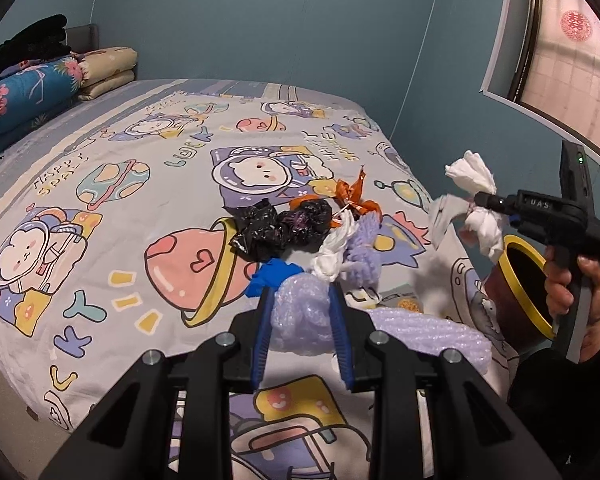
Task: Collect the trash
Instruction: 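Carry the lavender mesh sleeve and white tissue bundle over the yellow-rimmed bin with both tools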
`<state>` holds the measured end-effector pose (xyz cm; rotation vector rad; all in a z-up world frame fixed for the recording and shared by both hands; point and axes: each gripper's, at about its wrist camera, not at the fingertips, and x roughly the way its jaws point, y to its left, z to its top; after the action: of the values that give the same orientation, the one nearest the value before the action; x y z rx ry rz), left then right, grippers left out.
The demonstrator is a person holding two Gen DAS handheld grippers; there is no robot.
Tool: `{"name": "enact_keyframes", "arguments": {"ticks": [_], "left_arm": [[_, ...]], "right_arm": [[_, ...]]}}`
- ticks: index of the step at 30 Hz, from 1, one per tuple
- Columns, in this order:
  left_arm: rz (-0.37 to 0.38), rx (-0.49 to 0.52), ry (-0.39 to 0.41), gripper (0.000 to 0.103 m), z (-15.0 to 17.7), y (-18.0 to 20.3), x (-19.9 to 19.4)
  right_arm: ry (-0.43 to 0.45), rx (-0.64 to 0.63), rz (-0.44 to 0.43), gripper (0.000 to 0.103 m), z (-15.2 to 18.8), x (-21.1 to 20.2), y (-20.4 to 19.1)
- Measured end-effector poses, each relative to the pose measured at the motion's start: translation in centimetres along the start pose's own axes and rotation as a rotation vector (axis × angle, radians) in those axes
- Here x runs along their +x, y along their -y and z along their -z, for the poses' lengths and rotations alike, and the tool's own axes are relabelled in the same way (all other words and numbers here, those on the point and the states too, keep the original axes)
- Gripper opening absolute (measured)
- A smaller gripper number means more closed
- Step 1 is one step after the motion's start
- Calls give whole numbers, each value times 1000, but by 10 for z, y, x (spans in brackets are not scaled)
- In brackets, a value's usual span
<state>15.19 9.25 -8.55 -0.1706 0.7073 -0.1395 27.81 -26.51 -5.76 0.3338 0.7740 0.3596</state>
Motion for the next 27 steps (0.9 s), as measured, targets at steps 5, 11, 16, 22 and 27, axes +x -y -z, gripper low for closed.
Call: {"name": "enact_keyframes", "arguments": {"ticks": [5,11,16,22,27], "left_arm": [[12,1,4,26,-4,5,-1],[38,27,5,26,-13,23,5],[74,62,8,26,-24,51,13],[127,117,18,26,-42,94,25],[184,169,27,26,-56,135,38]], "right_arm": [[35,-22,12,18,-4,-21,2],[80,-50,30,18,-11,-58,15],[122,-47,55,18,-14,-92,34],[172,-36,109,18,-21,-126,61],[205,-20,151,18,-27,-148,80]]}}
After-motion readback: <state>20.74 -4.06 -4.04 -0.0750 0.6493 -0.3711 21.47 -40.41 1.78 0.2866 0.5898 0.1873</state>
